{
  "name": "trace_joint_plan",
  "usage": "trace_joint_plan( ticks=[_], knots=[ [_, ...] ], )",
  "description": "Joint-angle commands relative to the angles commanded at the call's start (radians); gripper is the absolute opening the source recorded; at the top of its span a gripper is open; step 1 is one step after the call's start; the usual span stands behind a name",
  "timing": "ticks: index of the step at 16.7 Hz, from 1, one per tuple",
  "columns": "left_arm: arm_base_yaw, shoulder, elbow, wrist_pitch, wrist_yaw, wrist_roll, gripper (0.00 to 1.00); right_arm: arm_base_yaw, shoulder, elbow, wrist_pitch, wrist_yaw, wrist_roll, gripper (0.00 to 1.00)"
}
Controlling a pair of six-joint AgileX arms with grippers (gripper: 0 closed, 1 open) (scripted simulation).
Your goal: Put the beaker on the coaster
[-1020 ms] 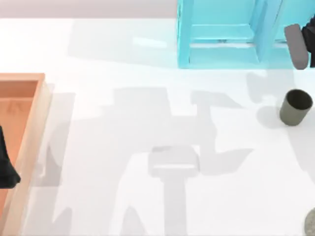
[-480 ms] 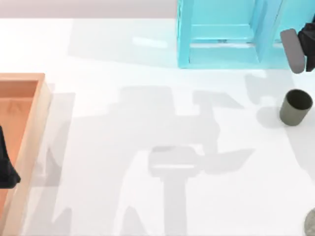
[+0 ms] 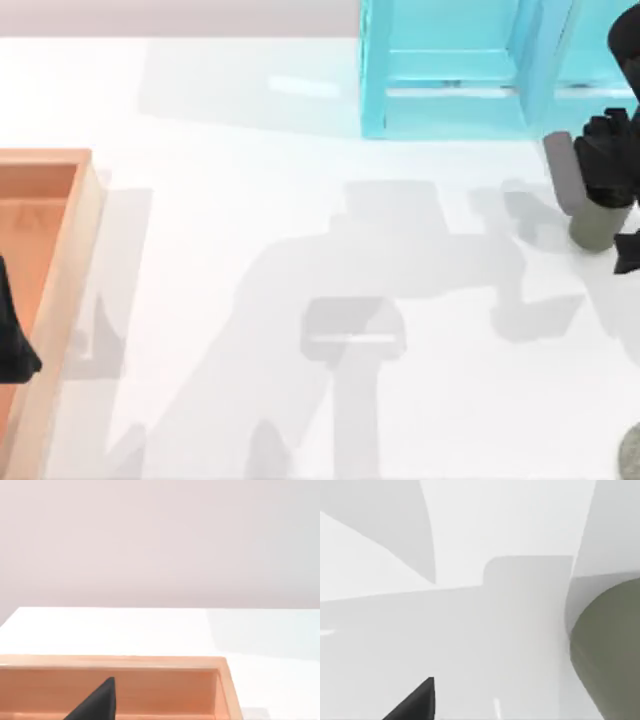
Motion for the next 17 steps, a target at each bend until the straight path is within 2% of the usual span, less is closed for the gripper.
trace_joint_plan(
  ticks=[5, 17],
  knots=[
    [0.000, 0.000, 0.000, 0.000, 0.000, 0.000, 1.00, 0.000, 0.008, -0.023, 0.025, 0.000, -0.001, 1.00],
    [0.000, 0.000, 0.000, 0.000, 0.000, 0.000, 1.00, 0.000, 0.008, -0.023, 0.025, 0.000, -0.001, 0.10]
  ],
)
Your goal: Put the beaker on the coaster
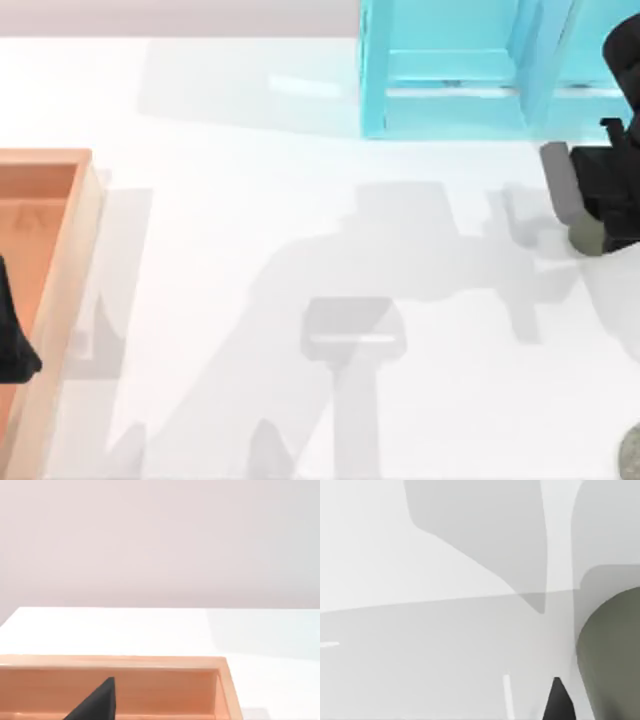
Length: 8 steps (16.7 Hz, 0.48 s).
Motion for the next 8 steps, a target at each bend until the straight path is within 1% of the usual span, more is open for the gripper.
trace_joint_plan(
  ticks=[1, 2, 8],
  knots=[
    [0.000, 0.000, 0.000, 0.000, 0.000, 0.000, 1.00, 0.000, 0.000, 0.000, 0.000, 0.000, 0.000, 0.02],
    [0.000, 0.000, 0.000, 0.000, 0.000, 0.000, 1.00, 0.000, 0.000, 0.000, 0.000, 0.000, 0.000, 0.00],
    [0.000, 0.000, 0.000, 0.000, 0.000, 0.000, 1.00, 0.000, 0.000, 0.000, 0.000, 0.000, 0.000, 0.00]
  ],
)
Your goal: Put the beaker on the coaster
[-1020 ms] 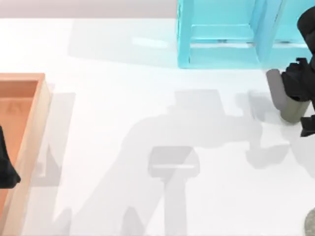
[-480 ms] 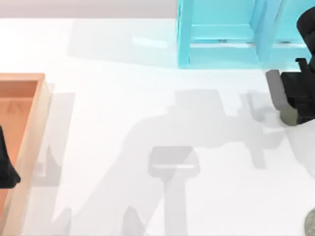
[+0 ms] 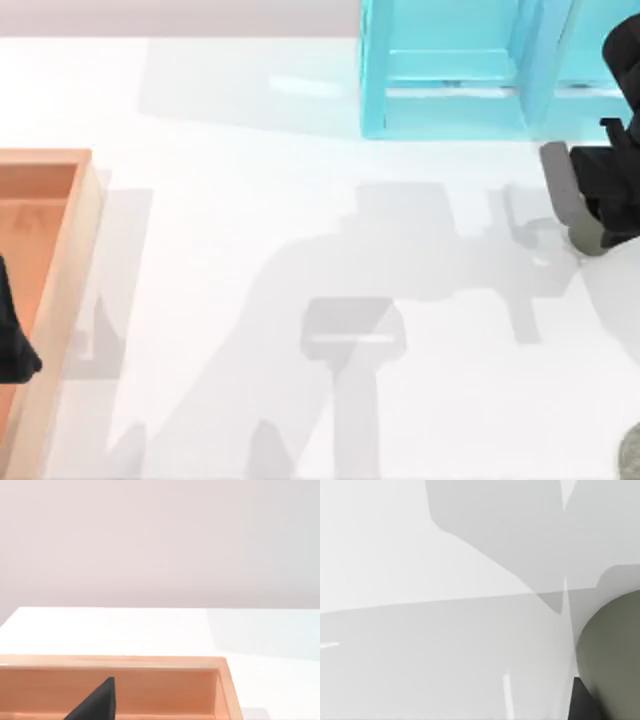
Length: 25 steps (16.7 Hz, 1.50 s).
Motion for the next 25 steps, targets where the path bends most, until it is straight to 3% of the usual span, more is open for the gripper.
trace_joint_plan(
  ticks=[5, 9, 13, 21, 25],
  knots=[
    [0.000, 0.000, 0.000, 0.000, 0.000, 0.000, 1.00, 0.003, -0.016, -0.010, -0.006, -0.001, 0.032, 0.00],
    [0.000, 0.000, 0.000, 0.000, 0.000, 0.000, 1.00, 0.023, -0.100, -0.070, -0.034, -0.007, 0.212, 0.00],
    [0.000, 0.000, 0.000, 0.000, 0.000, 0.000, 1.00, 0.052, -0.249, -0.193, -0.078, -0.017, 0.527, 0.00],
    [0.000, 0.000, 0.000, 0.000, 0.000, 0.000, 1.00, 0.127, -0.621, -0.521, -0.178, -0.043, 1.370, 0.00],
    [0.000, 0.000, 0.000, 0.000, 0.000, 0.000, 1.00, 0.153, -0.787, -0.640, -0.192, -0.050, 1.629, 0.00]
  ],
)
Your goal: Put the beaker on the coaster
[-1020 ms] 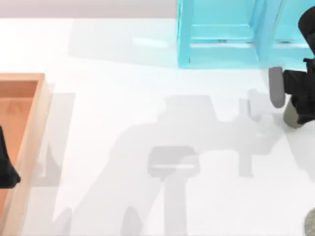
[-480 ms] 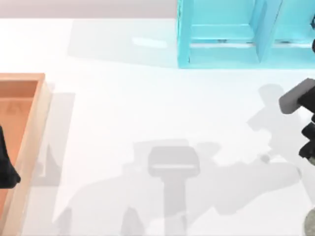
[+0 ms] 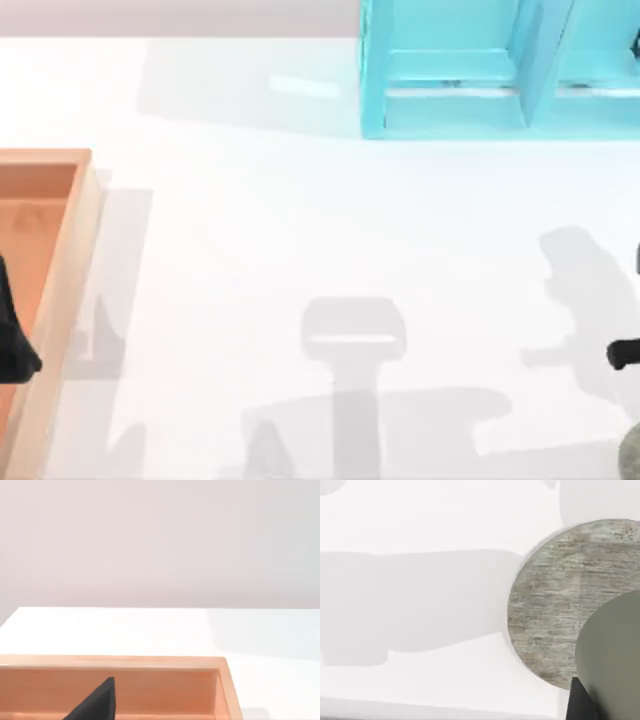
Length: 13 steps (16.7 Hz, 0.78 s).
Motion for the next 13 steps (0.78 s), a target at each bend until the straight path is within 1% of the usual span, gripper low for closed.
trace_joint_plan(
  ticks=[2, 4, 9, 11, 13],
  knots=[
    [0.000, 0.000, 0.000, 0.000, 0.000, 0.000, 1.00, 0.006, -0.053, -0.034, 0.000, -0.002, 0.065, 0.00],
    [0.000, 0.000, 0.000, 0.000, 0.000, 0.000, 1.00, 0.008, -0.072, -0.047, 0.001, -0.002, 0.089, 0.00],
    [0.000, 0.000, 0.000, 0.000, 0.000, 0.000, 1.00, 0.004, -0.067, -0.046, 0.005, -0.003, 0.088, 0.00],
    [0.000, 0.000, 0.000, 0.000, 0.000, 0.000, 1.00, -0.001, -0.059, -0.076, 0.043, -0.002, 0.085, 0.00],
    [0.000, 0.000, 0.000, 0.000, 0.000, 0.000, 1.00, -0.009, -0.044, -0.129, 0.121, -0.002, 0.080, 0.00]
  ],
)
